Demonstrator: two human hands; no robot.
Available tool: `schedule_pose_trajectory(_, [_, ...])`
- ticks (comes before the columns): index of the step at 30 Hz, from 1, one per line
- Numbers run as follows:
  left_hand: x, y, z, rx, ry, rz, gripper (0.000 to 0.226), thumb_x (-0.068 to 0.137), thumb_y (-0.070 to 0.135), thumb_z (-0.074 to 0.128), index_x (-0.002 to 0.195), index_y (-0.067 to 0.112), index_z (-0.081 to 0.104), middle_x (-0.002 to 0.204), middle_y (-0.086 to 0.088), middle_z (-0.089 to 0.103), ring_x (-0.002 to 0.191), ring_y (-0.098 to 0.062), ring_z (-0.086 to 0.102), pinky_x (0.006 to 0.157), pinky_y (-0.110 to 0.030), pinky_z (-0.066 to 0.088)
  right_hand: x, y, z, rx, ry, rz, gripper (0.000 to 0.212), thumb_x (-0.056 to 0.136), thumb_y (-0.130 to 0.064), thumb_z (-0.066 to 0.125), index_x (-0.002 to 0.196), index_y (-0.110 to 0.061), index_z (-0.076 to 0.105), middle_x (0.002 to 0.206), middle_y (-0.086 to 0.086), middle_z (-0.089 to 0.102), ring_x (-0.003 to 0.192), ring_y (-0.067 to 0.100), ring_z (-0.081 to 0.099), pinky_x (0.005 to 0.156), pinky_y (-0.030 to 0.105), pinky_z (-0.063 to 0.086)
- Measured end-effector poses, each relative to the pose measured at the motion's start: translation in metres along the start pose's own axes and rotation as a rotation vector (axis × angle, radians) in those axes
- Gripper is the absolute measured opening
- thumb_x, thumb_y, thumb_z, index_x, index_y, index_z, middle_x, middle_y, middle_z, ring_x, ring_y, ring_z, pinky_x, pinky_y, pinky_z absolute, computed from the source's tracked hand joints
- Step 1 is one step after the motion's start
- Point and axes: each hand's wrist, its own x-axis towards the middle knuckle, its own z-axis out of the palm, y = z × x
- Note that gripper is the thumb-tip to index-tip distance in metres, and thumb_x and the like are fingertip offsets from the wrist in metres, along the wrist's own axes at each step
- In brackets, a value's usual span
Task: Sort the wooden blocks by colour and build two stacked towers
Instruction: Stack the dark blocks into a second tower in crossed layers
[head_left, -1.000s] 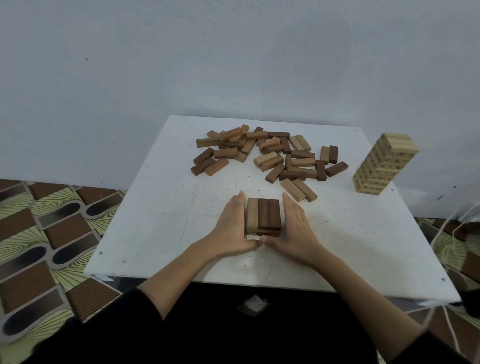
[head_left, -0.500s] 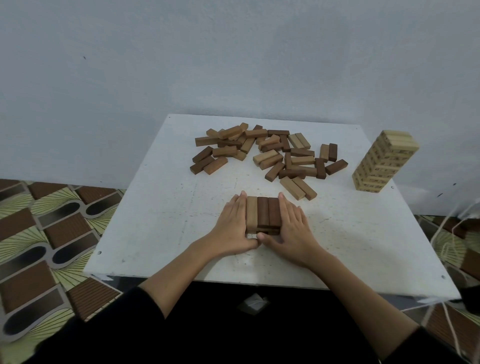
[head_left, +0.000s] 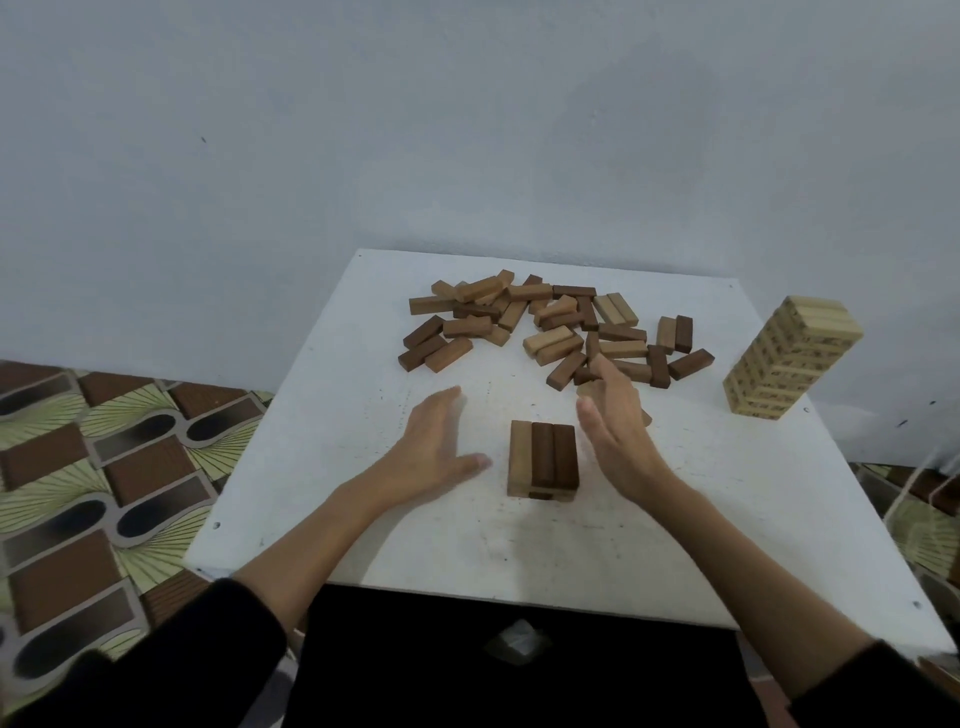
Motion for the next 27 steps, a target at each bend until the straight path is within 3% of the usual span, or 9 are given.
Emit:
schedule_pose_trajectory(3, [0.017,-0.014,-0.013,0.050,0.258,0.010,0.068,0.088,0.027,0.065,0.142,0.009,0.029,0.151,-0.006,0.025,0.139,-0.019,0.018,0.105,-0.021,0.019,0.032,-0.018,0.005,-0.096,-0.036,-0.022,0.060,0.097,-0.036,0.043,0.148,-0.015,0.018,0.151,0.005,0.026,0.138,0.022,0.025,0.112,0.039,0.026])
schedule_pose_trajectory(5, [0.032,-0.019,-0.021,0.087,0.351,0.003,0.066,0.087,0.022,0.066,0.140,0.004,0.031,0.150,-0.009,0.025,0.140,-0.021,0.015,0.107,-0.022,0.019,0.053,-0.031,0.012,-0.103,-0.123,-0.061,0.057,0.097,-0.023,0.046,0.147,-0.016,0.019,0.150,0.005,0.026,0.138,0.020,0.025,0.113,0.039,0.026])
schedule_pose_trajectory(8, [0.054,-0.019,-0.030,0.078,0.370,-0.032,0.078,0.082,0.023,0.069,0.143,0.005,0.025,0.152,-0.007,0.020,0.142,-0.018,0.010,0.110,-0.023,0.016,0.080,-0.047,0.026,-0.148,-0.292,-0.120,0.047,0.099,-0.013,0.042,0.144,-0.013,0.028,0.147,0.007,0.033,0.135,0.021,0.031,0.109,0.033,0.027])
schedule_pose_trajectory(11, [0.075,-0.019,-0.036,0.085,0.335,-0.057,0.084,0.077,0.026,0.073,0.143,0.008,0.025,0.149,-0.006,0.025,0.141,-0.020,0.014,0.112,-0.028,0.018,0.102,-0.055,0.039,-0.123,-0.359,-0.136,0.043,0.098,-0.004,0.038,0.140,-0.012,0.036,0.143,0.009,0.041,0.130,0.021,0.039,0.101,0.024,0.030])
schedule_pose_trajectory(15, [0.097,-0.020,-0.038,0.036,0.332,-0.073,0.068,0.068,0.030,0.077,0.122,0.012,0.040,0.121,-0.004,0.044,0.120,-0.026,0.037,0.100,-0.035,0.037,0.118,-0.056,0.044,-0.106,-0.362,-0.111,0.042,0.097,-0.002,0.037,0.139,-0.010,0.039,0.140,0.008,0.046,0.126,0.019,0.043,0.091,0.015,0.029])
schedule_pose_trajectory(19, [0.102,-0.027,-0.038,0.058,0.365,-0.093,0.060,0.079,0.018,0.066,0.131,0.007,0.038,0.130,-0.010,0.042,0.120,-0.025,0.032,0.093,-0.026,0.030,0.125,-0.049,0.047,-0.113,-0.386,-0.091,0.042,0.097,-0.003,0.041,0.139,-0.008,0.038,0.142,0.009,0.043,0.130,0.018,0.040,0.092,0.014,0.028])
schedule_pose_trajectory(24, [0.095,-0.038,-0.046,0.087,0.404,-0.144,0.074,0.073,0.020,0.070,0.138,0.013,0.036,0.131,-0.001,0.047,0.119,-0.023,0.035,0.096,-0.035,0.035,0.130,-0.042,0.046,-0.115,-0.404,-0.051,0.050,0.093,-0.009,0.053,0.140,-0.011,0.036,0.144,0.007,0.040,0.131,0.019,0.037,0.095,0.021,0.030])
schedule_pose_trajectory(25, [0.092,-0.043,-0.048,0.072,0.383,-0.141,0.075,0.072,0.020,0.071,0.139,0.015,0.036,0.131,0.000,0.048,0.117,-0.020,0.035,0.095,-0.032,0.036,0.131,-0.042,0.045,-0.113,-0.405,-0.043,0.053,0.092,-0.011,0.057,0.140,-0.011,0.035,0.144,0.007,0.041,0.128,0.019,0.039,0.095,0.023,0.032])
schedule_pose_trajectory(27, [0.084,-0.050,-0.051,-0.027,0.312,-0.122,0.079,0.072,0.016,0.072,0.141,0.019,0.033,0.131,0.001,0.046,0.114,-0.012,0.033,0.088,-0.014,0.036,0.132,-0.044,0.045,-0.086,-0.430,-0.034,0.061,0.087,-0.014,0.064,0.141,-0.012,0.034,0.142,0.005,0.041,0.116,0.016,0.046,0.087,0.021,0.036])
